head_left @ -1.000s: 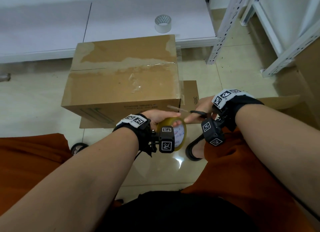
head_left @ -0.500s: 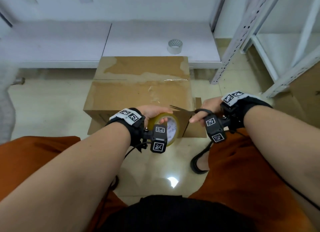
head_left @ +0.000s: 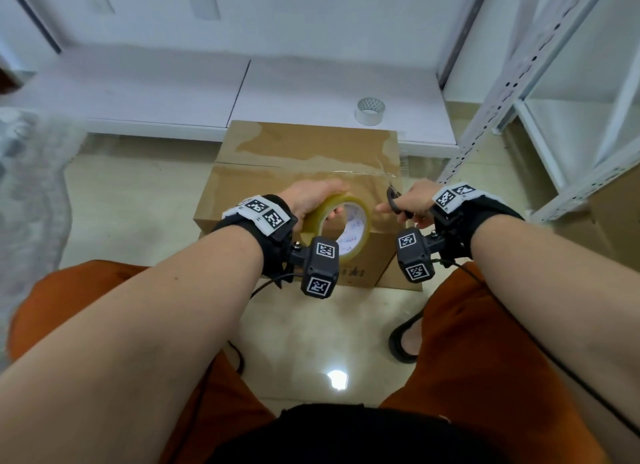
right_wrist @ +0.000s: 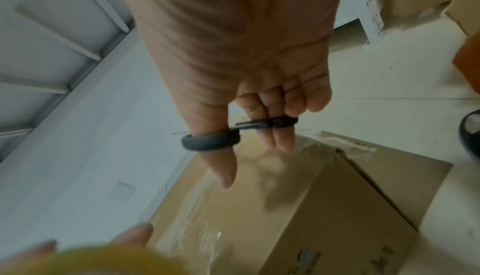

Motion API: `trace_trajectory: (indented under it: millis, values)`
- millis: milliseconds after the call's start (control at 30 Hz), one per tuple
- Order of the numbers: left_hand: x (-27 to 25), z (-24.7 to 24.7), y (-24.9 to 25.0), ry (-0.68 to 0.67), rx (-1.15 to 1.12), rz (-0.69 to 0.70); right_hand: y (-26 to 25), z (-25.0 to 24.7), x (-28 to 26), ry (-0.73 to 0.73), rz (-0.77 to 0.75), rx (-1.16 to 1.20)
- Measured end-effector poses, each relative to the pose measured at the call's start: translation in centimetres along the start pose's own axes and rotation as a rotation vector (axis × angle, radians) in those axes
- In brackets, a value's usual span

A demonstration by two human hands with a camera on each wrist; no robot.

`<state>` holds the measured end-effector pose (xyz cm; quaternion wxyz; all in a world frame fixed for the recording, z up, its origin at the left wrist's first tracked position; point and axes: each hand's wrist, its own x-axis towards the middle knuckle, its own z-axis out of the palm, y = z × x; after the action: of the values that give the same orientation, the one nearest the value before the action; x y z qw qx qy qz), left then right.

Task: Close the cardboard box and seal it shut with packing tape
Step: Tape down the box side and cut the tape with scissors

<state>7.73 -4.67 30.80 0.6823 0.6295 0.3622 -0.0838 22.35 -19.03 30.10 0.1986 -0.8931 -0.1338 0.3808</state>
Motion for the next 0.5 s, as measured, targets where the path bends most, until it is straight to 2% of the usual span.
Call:
trace_trajectory:
  millis: [167,300,500]
  values:
    - [-0.4,-0.6,1.0,0.028,0.030,0.090,-0.8,0.3,0.0,0.139,-0.037,-0.003]
    - [-0.4,-0.2,2.1,0.182,0.107,0.261,-1.2,0.3,-0.4,0.174,-0.072,-0.043]
    - [1.0,0.0,3.1,0.397,0.210,0.441,-1.4,1.2,0.0,0.274,-0.181,0.080]
